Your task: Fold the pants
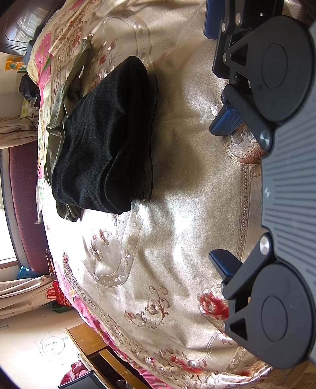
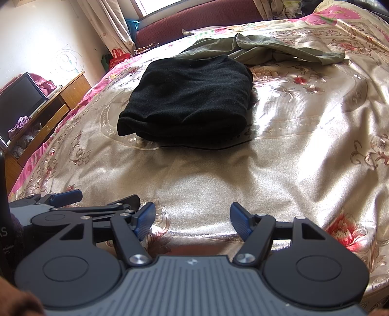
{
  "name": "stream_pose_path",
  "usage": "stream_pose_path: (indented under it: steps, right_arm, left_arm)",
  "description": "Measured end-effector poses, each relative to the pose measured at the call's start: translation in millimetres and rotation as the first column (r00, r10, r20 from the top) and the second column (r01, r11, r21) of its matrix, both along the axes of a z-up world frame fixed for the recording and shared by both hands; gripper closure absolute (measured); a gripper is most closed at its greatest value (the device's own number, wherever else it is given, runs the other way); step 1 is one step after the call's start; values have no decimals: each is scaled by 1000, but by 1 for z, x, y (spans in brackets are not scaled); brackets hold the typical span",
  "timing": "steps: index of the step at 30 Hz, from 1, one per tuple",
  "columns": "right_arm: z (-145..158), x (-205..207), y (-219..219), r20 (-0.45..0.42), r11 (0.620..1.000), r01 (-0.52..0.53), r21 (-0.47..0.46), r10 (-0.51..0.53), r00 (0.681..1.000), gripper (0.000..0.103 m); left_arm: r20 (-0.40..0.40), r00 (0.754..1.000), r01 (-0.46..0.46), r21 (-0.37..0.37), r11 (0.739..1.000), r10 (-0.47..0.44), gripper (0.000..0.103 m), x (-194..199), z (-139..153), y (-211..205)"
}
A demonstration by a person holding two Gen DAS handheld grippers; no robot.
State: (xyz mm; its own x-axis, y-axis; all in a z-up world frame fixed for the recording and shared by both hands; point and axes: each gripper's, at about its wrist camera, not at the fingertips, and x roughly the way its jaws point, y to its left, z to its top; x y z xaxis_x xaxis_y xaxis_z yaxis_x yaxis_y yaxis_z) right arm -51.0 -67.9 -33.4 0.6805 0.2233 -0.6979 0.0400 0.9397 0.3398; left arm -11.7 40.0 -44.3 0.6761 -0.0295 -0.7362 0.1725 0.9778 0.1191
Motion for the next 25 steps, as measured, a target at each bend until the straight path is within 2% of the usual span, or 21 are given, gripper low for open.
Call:
stream_pose_path:
  steps: [25]
  right_arm:
    - [0,0,0,0,1000,1,2,-1,1000,34]
  left_arm:
    - [1,1000,-6,-2,1000,6,0,0,1,1]
